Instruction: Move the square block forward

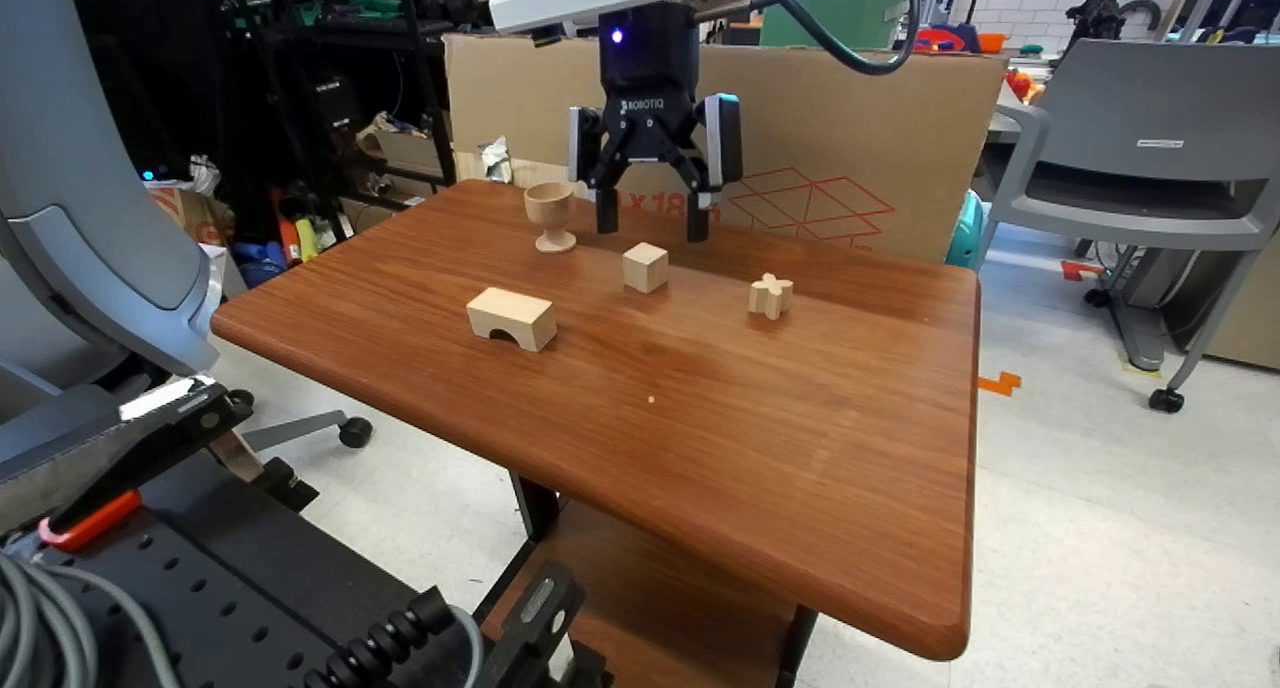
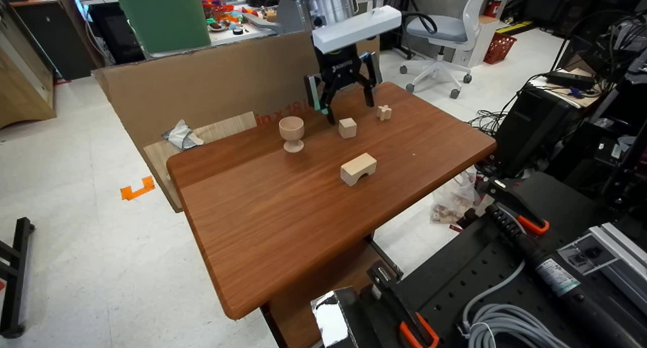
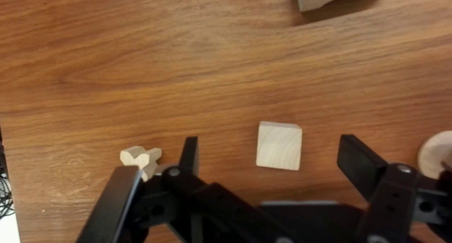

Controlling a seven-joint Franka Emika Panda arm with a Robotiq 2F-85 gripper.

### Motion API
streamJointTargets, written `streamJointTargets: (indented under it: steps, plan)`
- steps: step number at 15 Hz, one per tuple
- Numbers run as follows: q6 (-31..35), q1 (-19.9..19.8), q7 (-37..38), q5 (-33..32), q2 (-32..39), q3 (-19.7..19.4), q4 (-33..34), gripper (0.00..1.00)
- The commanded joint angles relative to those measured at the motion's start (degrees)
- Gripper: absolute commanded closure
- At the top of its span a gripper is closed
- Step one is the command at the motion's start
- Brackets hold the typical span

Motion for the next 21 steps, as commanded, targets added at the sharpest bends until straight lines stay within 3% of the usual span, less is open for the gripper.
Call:
streamJointTargets:
  steps: [1,4,5,6,14,17,21]
  plan:
    - [1.37,1.65,3.32,0.33,2.35,-2.19,2.04,0.0]
    - [0.8,2.21,4.51,0.16,3.53,-2.61,2.23,0.0]
    - [0.89,2.58,4.64,-0.16,3.58,-2.74,1.79,0.25]
    - [0.97,2.88,4.56,-0.25,3.56,-2.71,1.44,0.26]
    - [2.61,4.14,3.43,-0.2,0.65,-2.33,-0.04,0.88]
    - [4.08,3.95,2.27,-0.53,-3.33,-2.15,-4.15,0.92]
    - [11.05,6.36,0.87,-4.21,-12.46,-1.34,-14.99,0.92]
